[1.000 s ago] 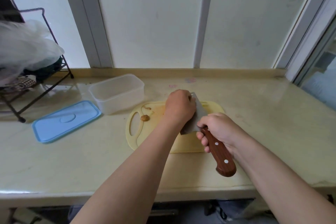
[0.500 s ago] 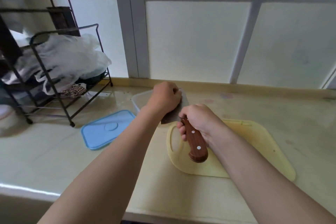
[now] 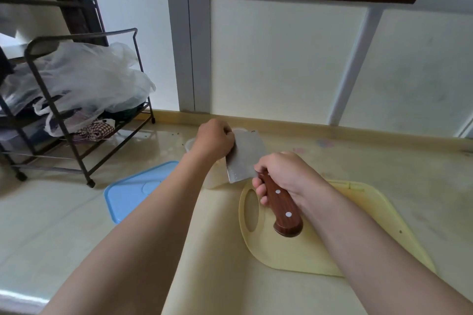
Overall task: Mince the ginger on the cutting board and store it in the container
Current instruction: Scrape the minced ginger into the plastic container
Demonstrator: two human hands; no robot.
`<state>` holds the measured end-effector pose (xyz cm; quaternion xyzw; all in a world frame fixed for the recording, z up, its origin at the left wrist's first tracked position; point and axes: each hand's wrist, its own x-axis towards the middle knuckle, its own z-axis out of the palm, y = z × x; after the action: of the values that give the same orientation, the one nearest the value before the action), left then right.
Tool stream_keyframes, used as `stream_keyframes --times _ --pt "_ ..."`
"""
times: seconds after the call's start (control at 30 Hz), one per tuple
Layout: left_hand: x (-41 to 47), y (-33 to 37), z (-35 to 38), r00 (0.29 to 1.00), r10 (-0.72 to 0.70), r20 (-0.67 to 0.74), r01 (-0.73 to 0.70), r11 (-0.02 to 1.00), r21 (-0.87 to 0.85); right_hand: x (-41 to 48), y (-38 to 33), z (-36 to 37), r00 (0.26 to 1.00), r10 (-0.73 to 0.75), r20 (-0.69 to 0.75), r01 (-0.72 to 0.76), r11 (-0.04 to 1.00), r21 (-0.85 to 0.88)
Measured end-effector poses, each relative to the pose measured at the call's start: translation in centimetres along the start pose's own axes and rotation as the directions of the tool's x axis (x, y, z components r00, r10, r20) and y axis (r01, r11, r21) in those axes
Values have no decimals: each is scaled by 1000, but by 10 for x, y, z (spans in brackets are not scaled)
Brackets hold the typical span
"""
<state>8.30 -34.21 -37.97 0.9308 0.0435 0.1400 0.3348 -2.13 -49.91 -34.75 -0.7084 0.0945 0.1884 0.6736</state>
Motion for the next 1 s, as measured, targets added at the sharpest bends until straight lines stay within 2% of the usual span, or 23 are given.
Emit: stream_keyframes --times 0.23,0.53,0.63,0.8,1.0 --pt "4 2 -3 990 -134 40 132 990 52 -5 -2 -19 1000 -19 -14 18 999 -31" --pt "-6 7 -13 990 -131 48 133 990 -42 -7 1 -23 999 -47 -10 47 999 -20" --pt "-13 15 -16 996 -86 2 86 993 -81 -13 1 -35 997 -68 -27 68 997 -29" --pt "-31 51 -11 993 81 -85 -90 990 -113 -33 4 -85 984 -127 -122 116 989 -89" --pt "-62 100 28 976 217 29 -210 965 -155 -58 20 -171 945 -164 -281 132 983 -131"
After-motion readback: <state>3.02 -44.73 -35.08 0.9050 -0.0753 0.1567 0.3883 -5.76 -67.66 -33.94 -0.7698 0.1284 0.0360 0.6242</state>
